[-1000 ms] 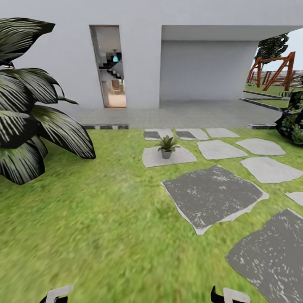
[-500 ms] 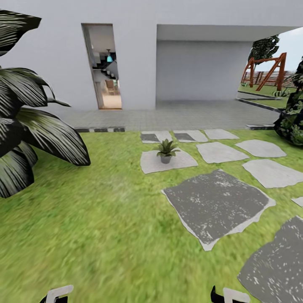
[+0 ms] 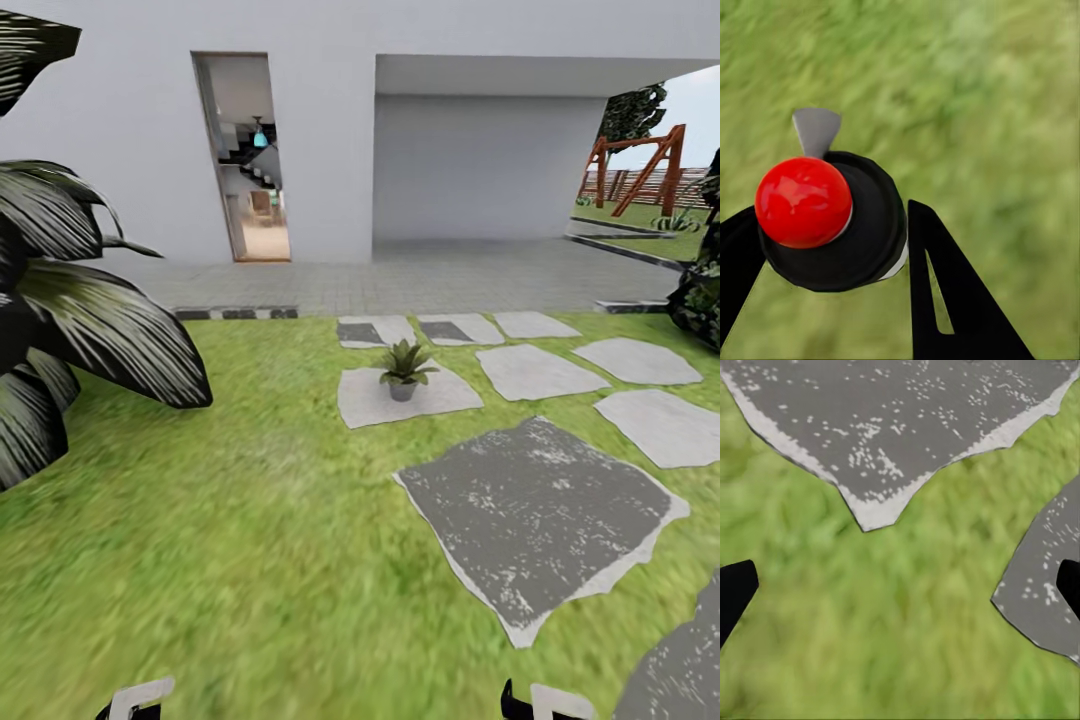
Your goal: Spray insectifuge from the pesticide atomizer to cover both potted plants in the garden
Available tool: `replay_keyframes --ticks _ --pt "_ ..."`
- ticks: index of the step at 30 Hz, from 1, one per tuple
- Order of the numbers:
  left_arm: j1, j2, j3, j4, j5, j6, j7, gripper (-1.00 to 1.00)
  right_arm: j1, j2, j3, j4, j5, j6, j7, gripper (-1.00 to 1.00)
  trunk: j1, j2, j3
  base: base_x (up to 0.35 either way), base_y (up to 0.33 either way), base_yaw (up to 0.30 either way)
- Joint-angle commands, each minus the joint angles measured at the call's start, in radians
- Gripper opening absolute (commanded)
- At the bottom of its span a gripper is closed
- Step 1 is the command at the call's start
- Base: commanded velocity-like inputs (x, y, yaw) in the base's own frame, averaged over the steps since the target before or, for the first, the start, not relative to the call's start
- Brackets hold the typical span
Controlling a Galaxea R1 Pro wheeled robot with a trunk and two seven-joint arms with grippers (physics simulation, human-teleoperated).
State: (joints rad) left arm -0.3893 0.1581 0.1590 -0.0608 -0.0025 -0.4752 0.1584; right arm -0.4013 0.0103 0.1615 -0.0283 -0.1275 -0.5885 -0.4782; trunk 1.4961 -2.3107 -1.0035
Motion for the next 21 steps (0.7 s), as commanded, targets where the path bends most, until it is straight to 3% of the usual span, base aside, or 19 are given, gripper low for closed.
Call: replay_keyframes --ticks 1,11,21 --pt "-0.001 0.0 0.002 0.001 -0.001 -0.003 0.001 -1.0 -0.001 0.0 0.009 0.001 -0.01 -0.004 -0.002 1.0 0.0 0.0 -0.001 0.339 0.076 0.0" --pt "-0.001 -0.002 0.002 0.001 -0.001 -0.003 0.001 -1.0 -0.001 0.0 0.009 0.001 -0.011 -0.004 -0.002 1.0 0.0 0.0 -0.001 0.339 0.076 -0.019" --pt "-0.001 -0.002 0.002 0.001 -0.001 -0.003 0.001 -1.0 -0.001 0.0 0.009 0.001 -0.011 -0.004 -0.002 1.0 0.0 0.0 -0.001 0.339 0.076 -0.269"
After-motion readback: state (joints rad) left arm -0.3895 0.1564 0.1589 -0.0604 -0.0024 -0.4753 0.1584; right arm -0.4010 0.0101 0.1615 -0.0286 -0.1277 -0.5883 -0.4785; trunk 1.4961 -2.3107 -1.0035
